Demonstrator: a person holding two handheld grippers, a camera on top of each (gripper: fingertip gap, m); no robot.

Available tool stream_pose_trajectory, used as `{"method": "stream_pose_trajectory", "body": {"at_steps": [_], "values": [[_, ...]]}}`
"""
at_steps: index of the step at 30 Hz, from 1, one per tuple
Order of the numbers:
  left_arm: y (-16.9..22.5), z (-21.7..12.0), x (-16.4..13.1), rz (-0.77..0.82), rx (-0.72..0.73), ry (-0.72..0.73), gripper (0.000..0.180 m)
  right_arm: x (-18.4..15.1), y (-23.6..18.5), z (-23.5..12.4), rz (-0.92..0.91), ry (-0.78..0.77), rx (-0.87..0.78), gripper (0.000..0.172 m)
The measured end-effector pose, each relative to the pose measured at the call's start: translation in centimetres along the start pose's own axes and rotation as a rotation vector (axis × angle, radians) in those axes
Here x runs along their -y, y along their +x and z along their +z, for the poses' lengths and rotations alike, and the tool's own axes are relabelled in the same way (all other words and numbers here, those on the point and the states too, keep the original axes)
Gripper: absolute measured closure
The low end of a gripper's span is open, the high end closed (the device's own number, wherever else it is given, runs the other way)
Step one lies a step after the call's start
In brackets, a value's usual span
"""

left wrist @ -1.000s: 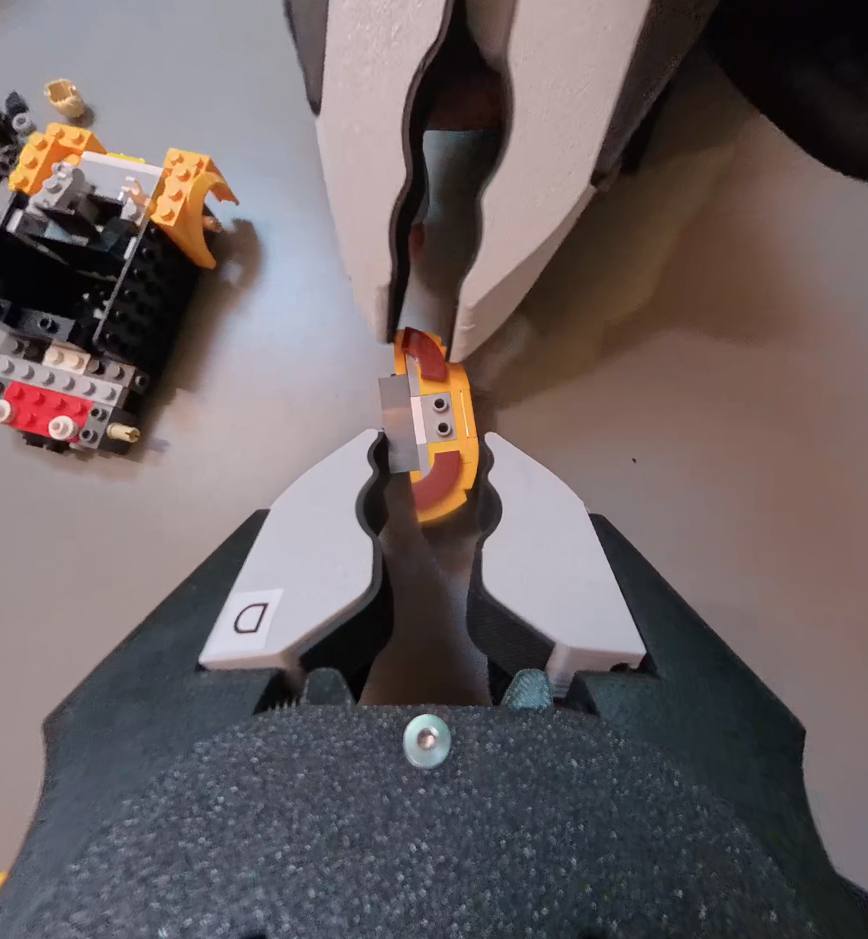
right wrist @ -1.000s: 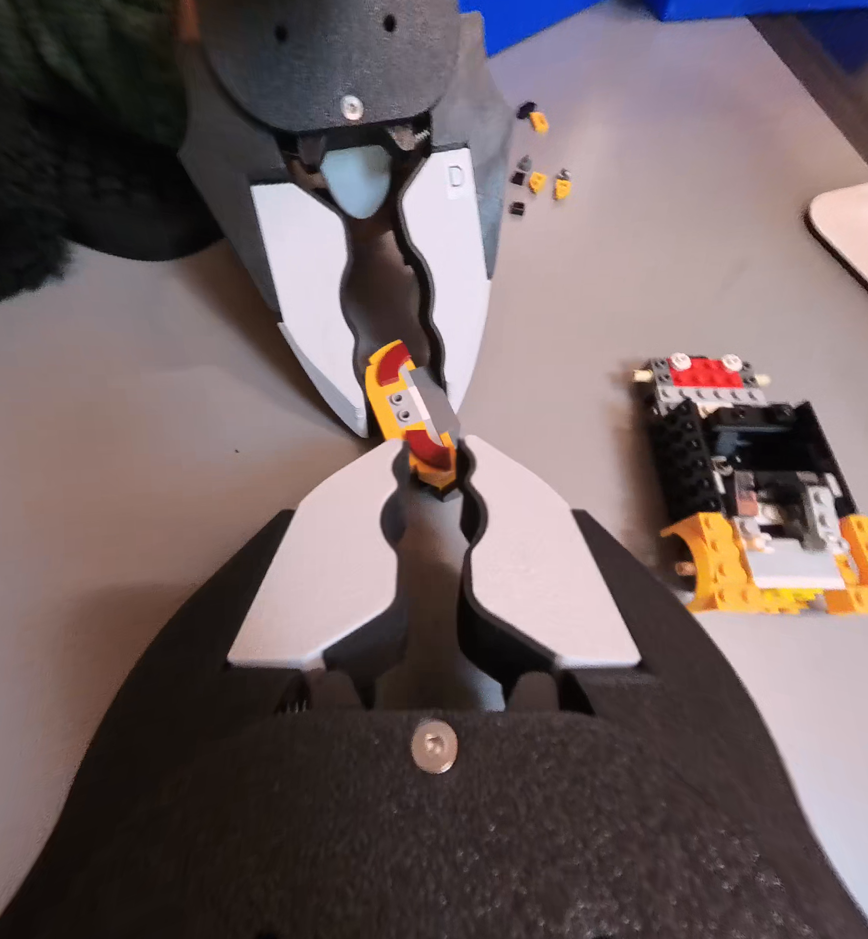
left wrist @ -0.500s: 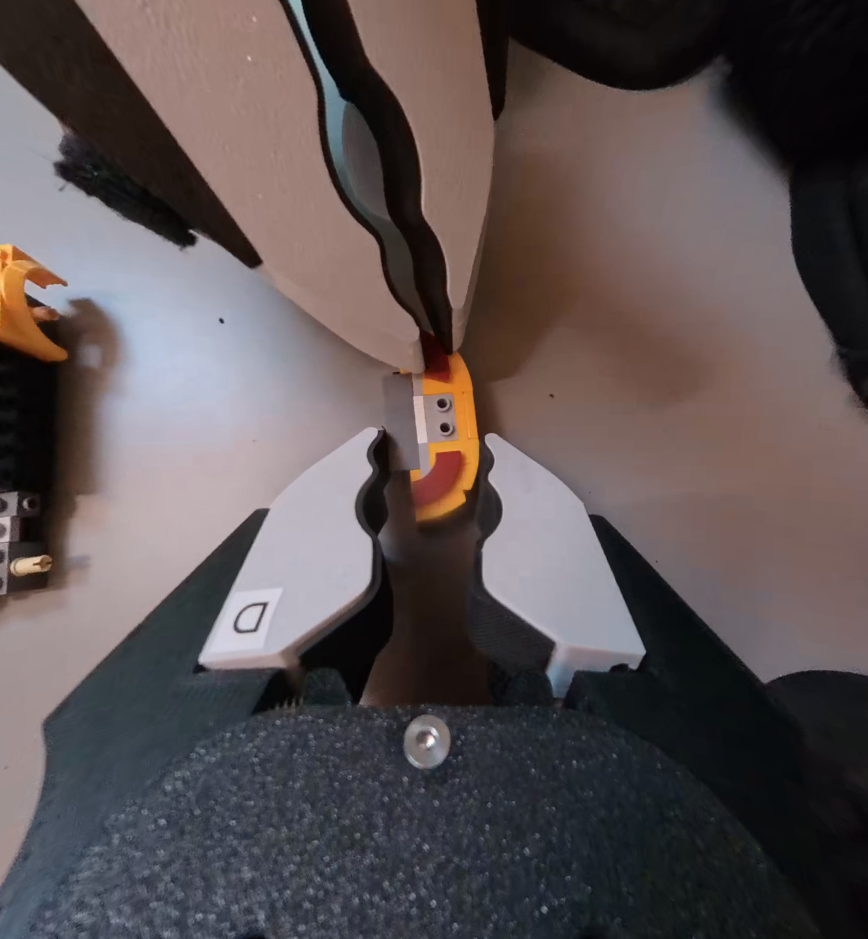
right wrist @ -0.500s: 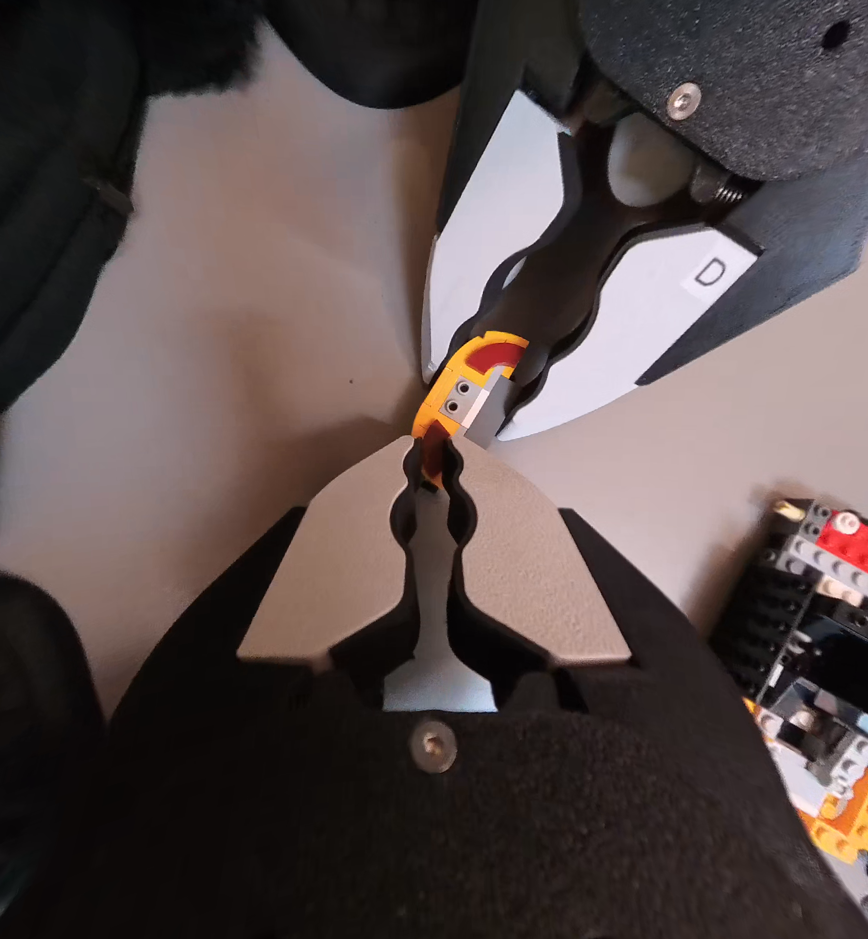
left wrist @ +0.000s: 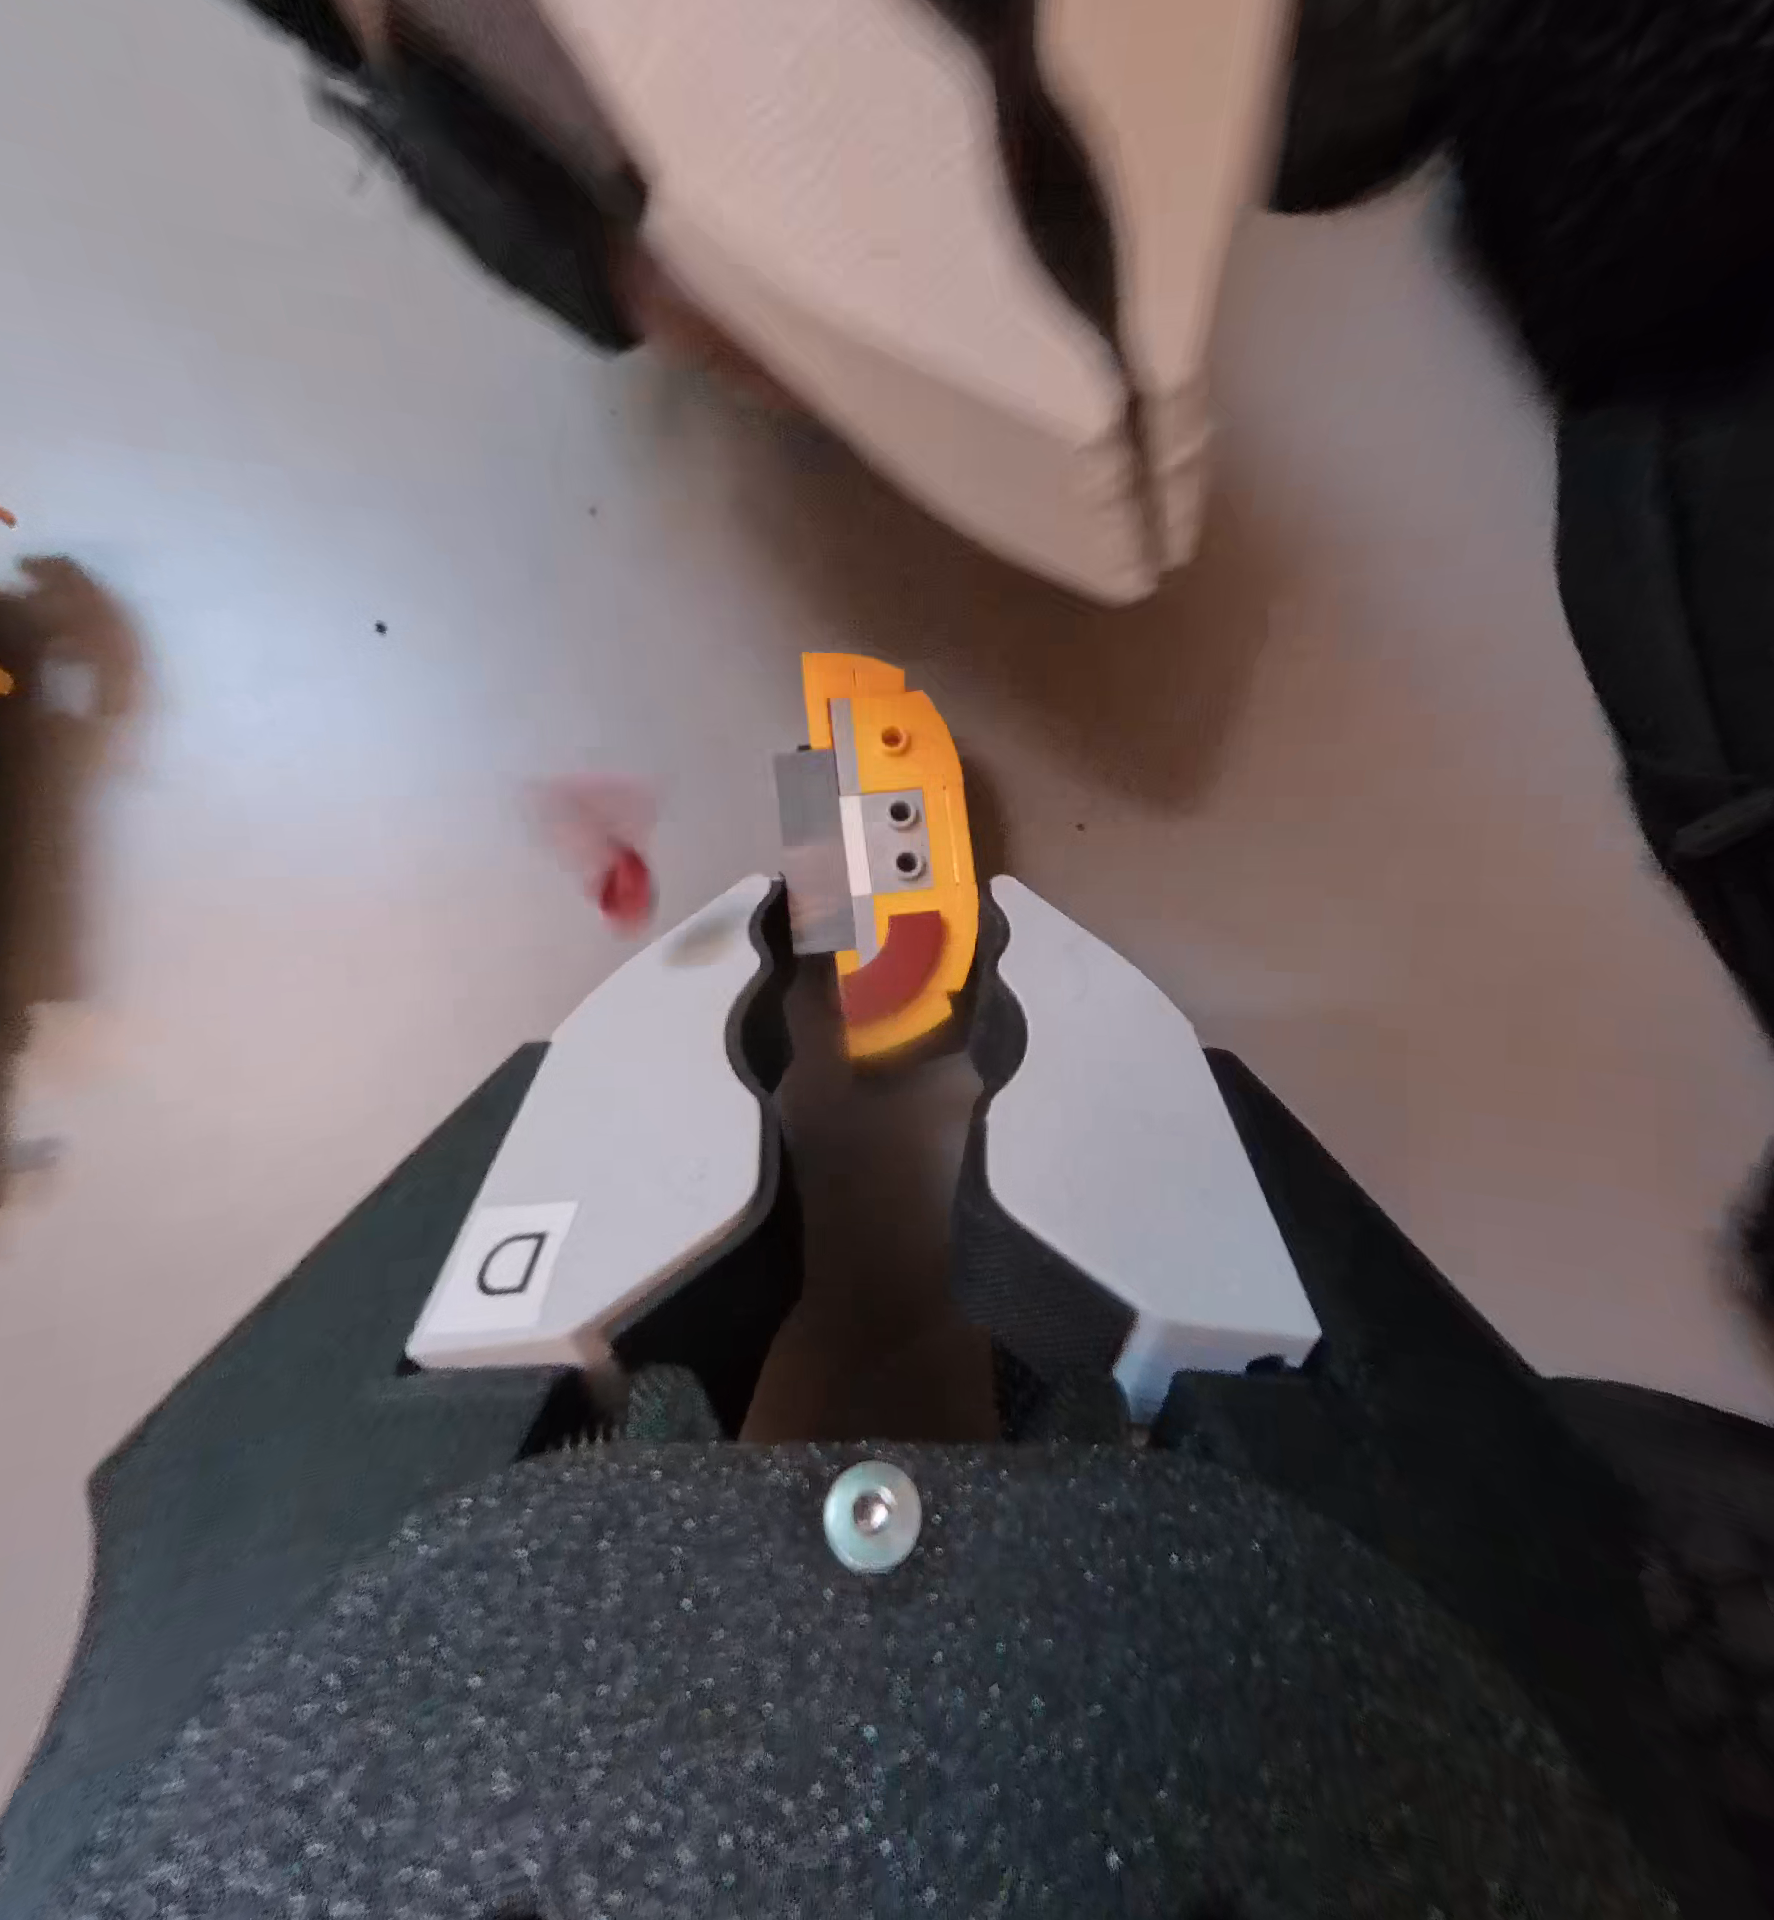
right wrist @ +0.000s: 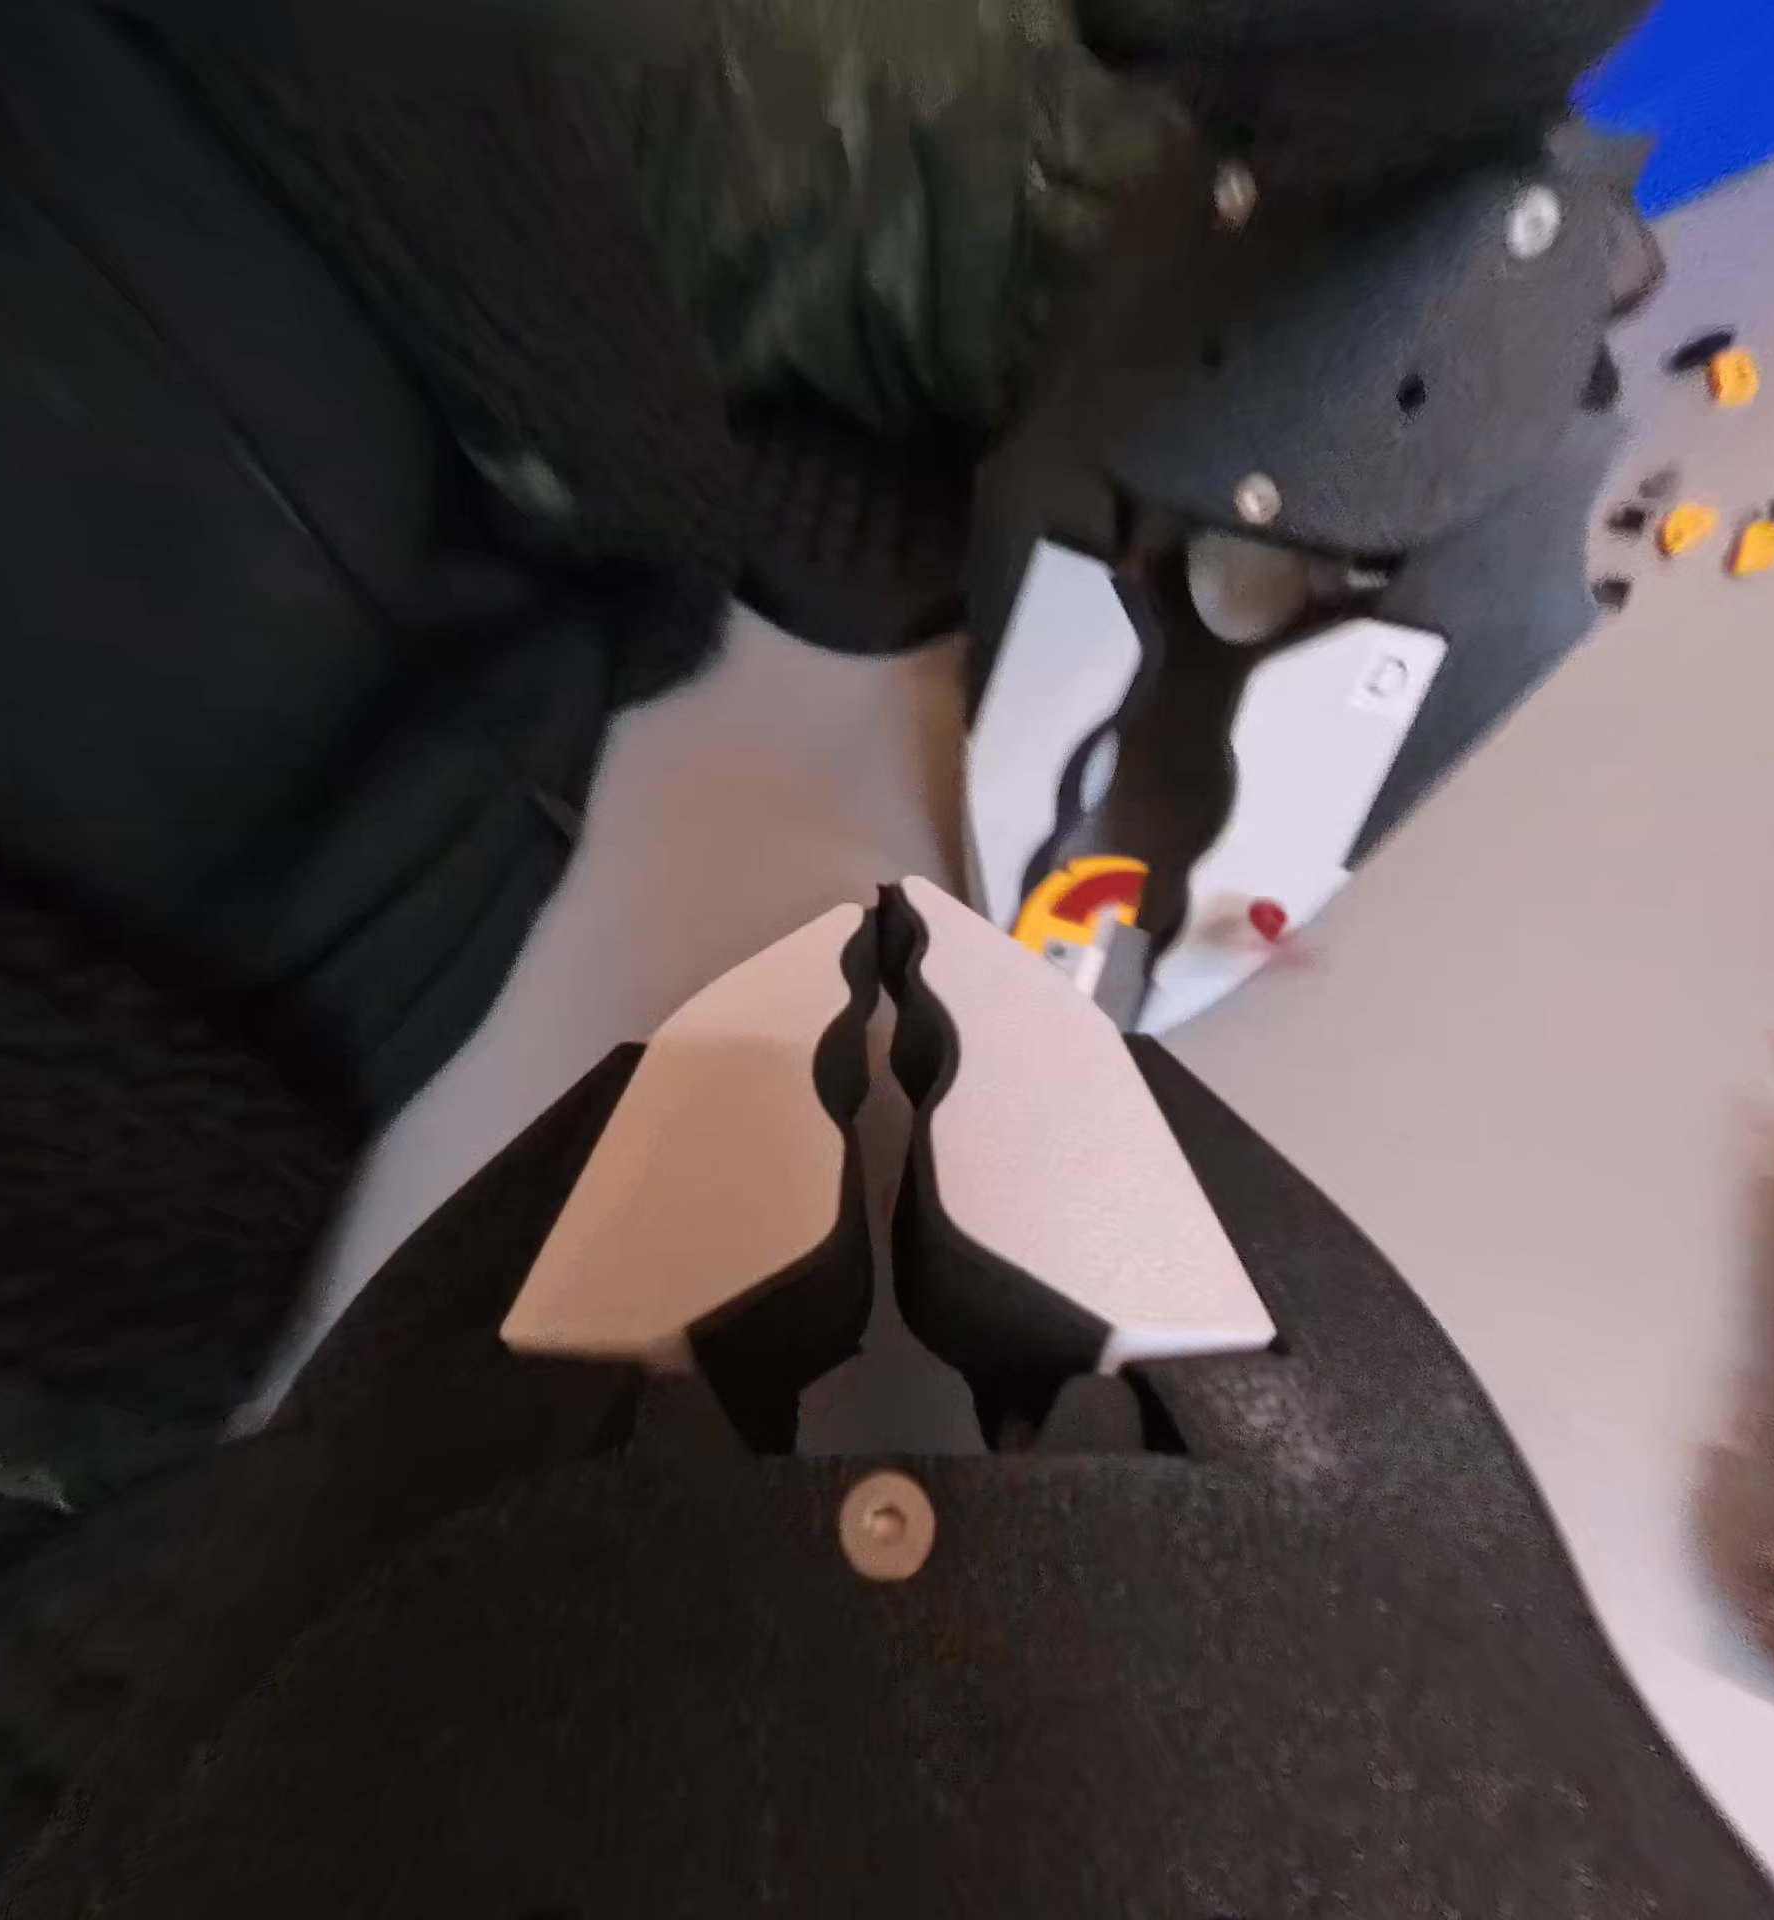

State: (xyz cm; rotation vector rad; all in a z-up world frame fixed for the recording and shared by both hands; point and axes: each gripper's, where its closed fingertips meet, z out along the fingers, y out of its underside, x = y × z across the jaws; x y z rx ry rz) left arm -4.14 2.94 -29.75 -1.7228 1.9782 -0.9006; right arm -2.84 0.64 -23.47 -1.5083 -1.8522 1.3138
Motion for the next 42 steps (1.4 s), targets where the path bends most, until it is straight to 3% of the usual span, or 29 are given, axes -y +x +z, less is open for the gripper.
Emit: {"method": "stream_pose_trajectory", "body": {"at_steps": [3,8,12,18,21,23,25,27,29,31,35,42], "values": [[0.4,-0.2,-0.3,0.010,-0.003,-0.020,0.148,0.7,0.2,-0.3,-0.071,0.031,-0.099,0.172],[0.6,-0.2,-0.2,0.006,-0.004,-0.011,0.148,-0.6,1.4,-1.8,-0.064,-0.038,-0.225,0.172],[0.7,-0.2,-0.2,0.005,0.014,0.000,0.148,-0.6,2.4,-2.6,-0.034,0.002,-0.289,0.170],[0.1,-0.4,-0.2,-0.017,0.085,0.015,0.148,0.7,5.6,-4.0,0.022,0.091,-0.429,0.156],[0.2,-0.9,0.1,-0.047,0.090,0.068,0.130,0.7,5.6,-3.5,0.025,0.075,-0.417,0.148],[1.0,-2.2,1.3,-0.077,0.026,0.179,0.122,0.4,5.0,-2.7,0.015,0.051,-0.392,0.142],[-1.1,-4.2,1.8,-0.145,0.121,0.254,0.132,-0.3,4.4,-1.7,0.003,0.007,-0.382,0.136],[-5.8,-6.4,0.5,-0.259,0.364,0.252,0.139,-1.0,3.9,-1.0,-0.015,-0.026,-0.387,0.134],[-10.2,-8.2,-2.5,-0.407,0.604,0.164,0.141,-1.3,3.5,-0.8,-0.018,-0.025,-0.389,0.134],[-12.4,-8.2,-4.8,-0.482,0.682,0.089,0.136,-1.1,3.4,-1.0,-0.010,0.003,-0.395,0.134],[-13.9,-7.7,-5.5,-0.526,0.696,0.060,0.139,-0.5,3.2,-2.1,-0.006,0.051,-0.409,0.135],[-13.1,-7.0,-5.1,-0.573,0.594,0.068,0.180,-0.6,2.4,-3.5,0.013,0.085,-0.427,0.139]]}}
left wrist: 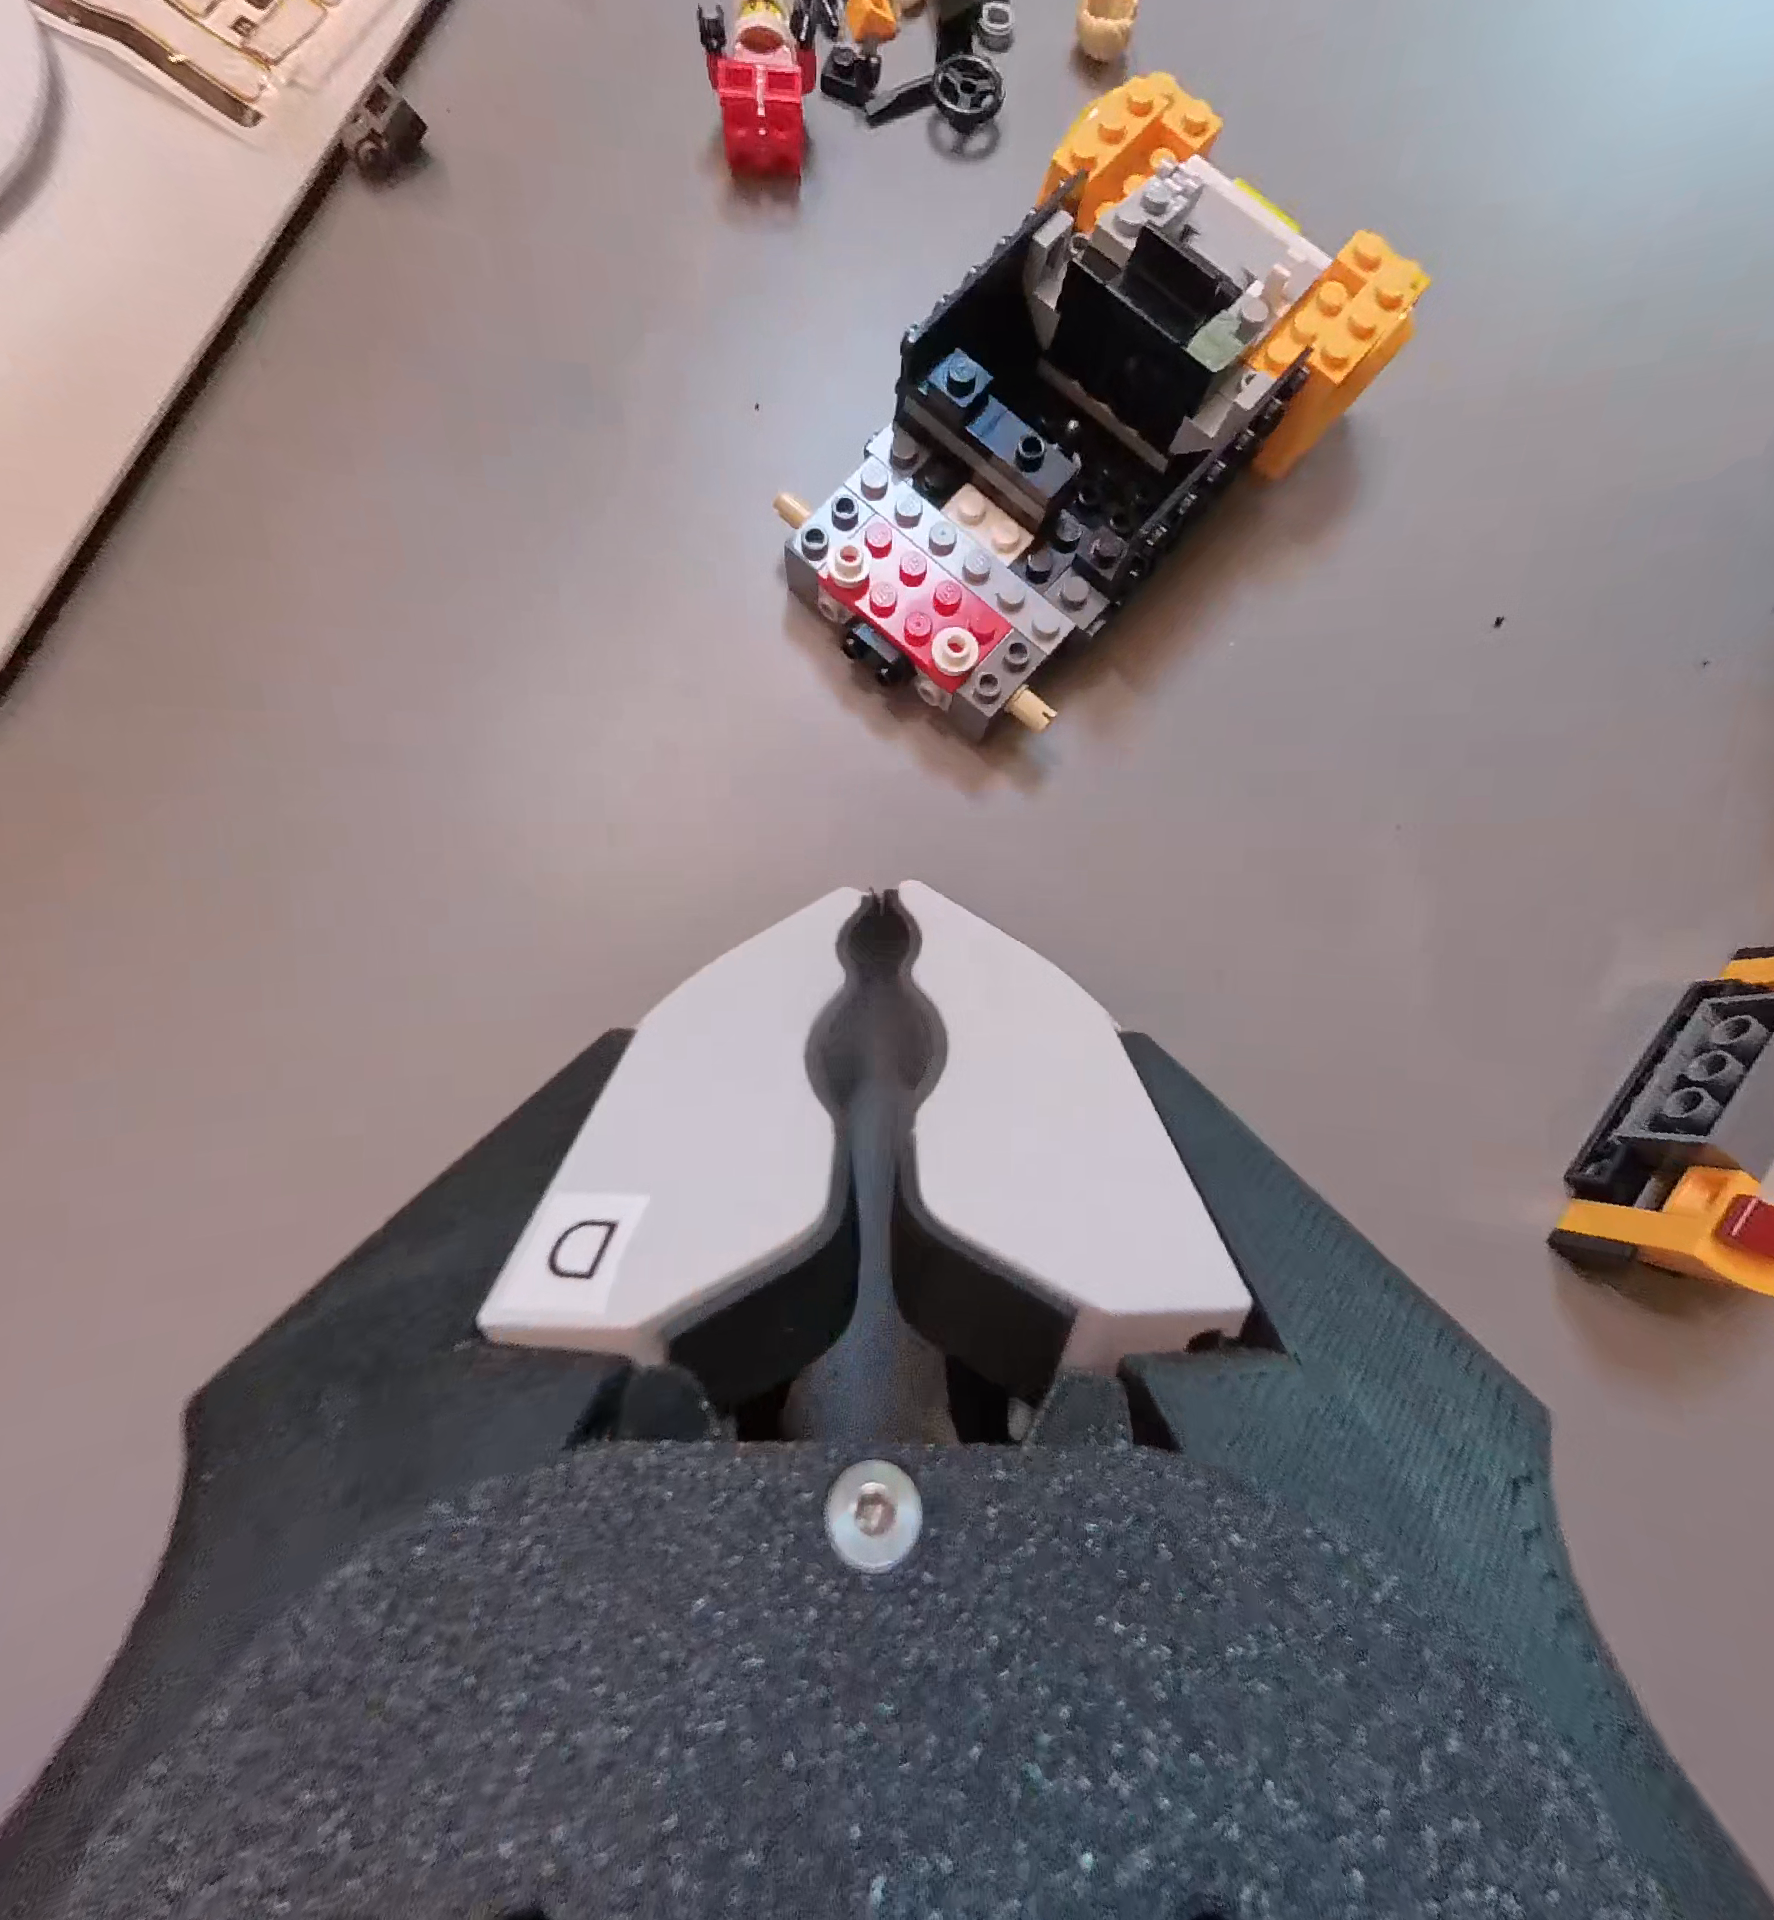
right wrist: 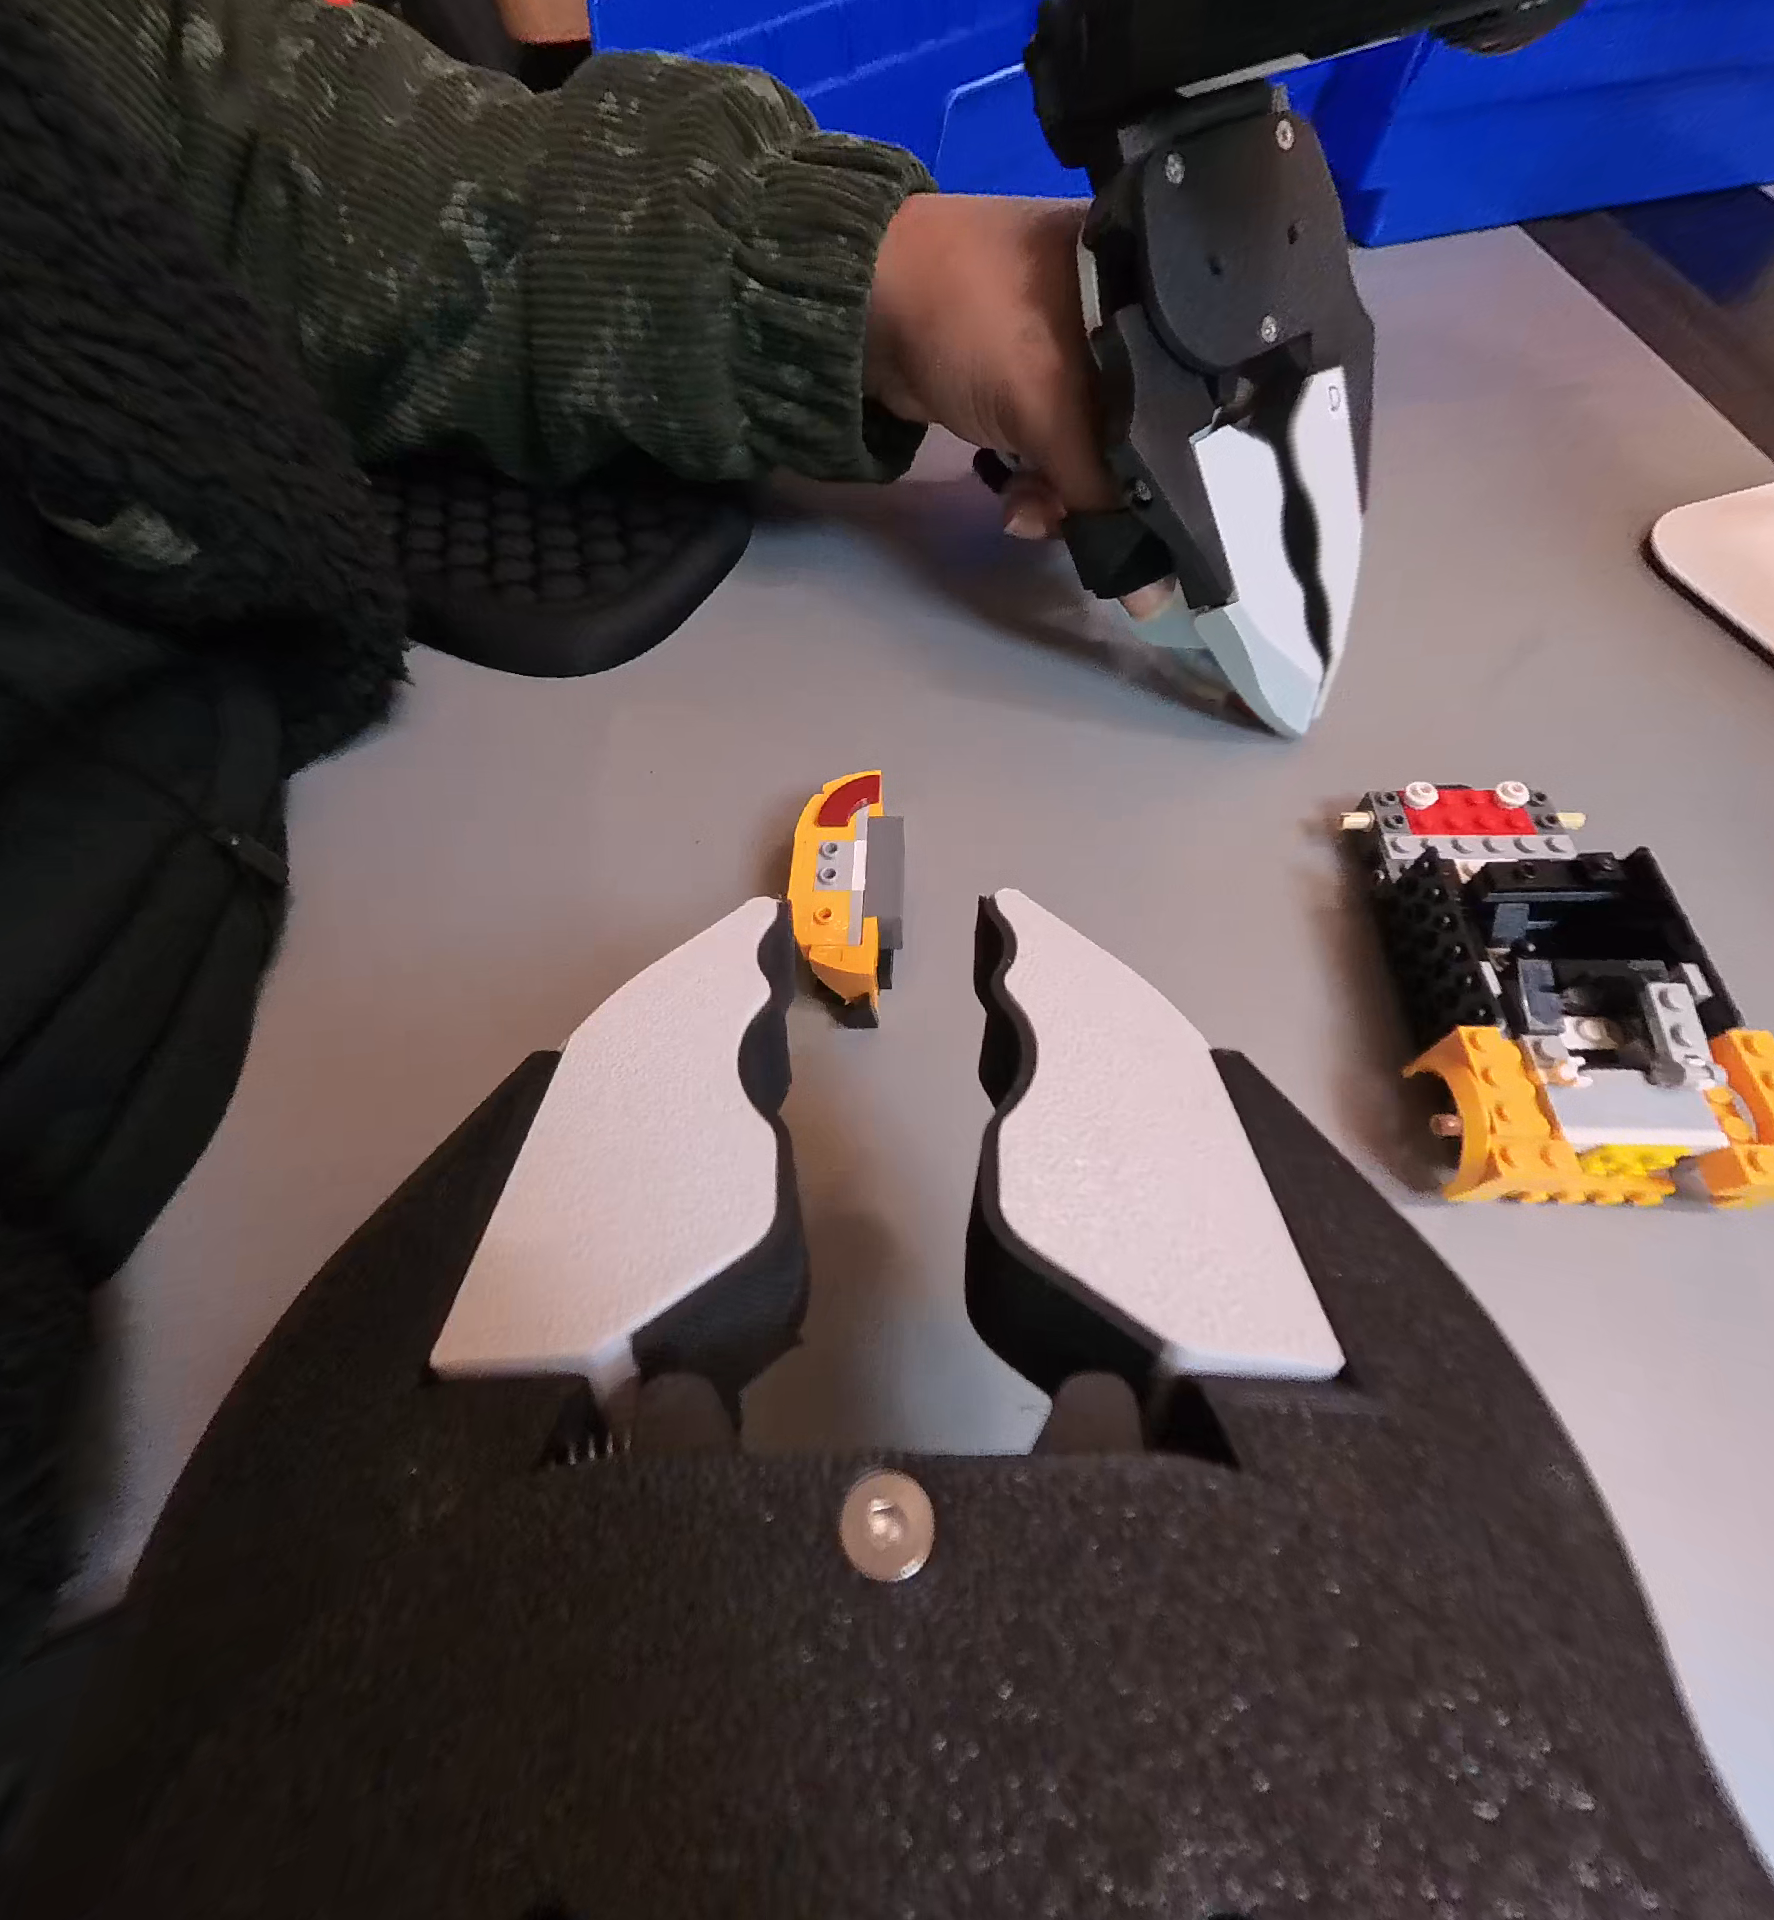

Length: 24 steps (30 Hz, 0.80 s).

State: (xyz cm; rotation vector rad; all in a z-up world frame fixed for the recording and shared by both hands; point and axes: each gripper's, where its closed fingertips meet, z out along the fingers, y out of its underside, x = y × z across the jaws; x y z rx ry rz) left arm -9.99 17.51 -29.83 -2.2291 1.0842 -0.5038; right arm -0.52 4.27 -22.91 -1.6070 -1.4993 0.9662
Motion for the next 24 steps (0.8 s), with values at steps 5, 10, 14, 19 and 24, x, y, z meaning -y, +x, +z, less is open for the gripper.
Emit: {"method": "stream_pose_trajectory", "body": {"at_steps": [5,10,14,19,24], "values": [[0.0,-0.5,-0.6,0.020,0.013,-0.023,0.180,0.4,-0.2,-0.6,0.006,0.017,-0.018,0.140],[0.7,-2.4,-0.2,0.031,-0.019,0.039,0.174,0.6,-0.3,-1.3,0.010,0.033,-0.037,0.140],[0.6,-2.2,-1.0,0.149,-0.037,-0.010,0.149,0.8,0.1,-1.7,0.035,0.057,-0.044,0.141],[1.0,-1.1,-1.5,0.142,-0.143,-0.040,0.155,0.9,0.2,-2.0,0.036,0.069,-0.044,0.142],[1.3,-1.0,-1.4,0.128,-0.184,-0.032,0.167,0.8,0.3,-2.0,0.058,0.085,-0.030,0.143]]}}
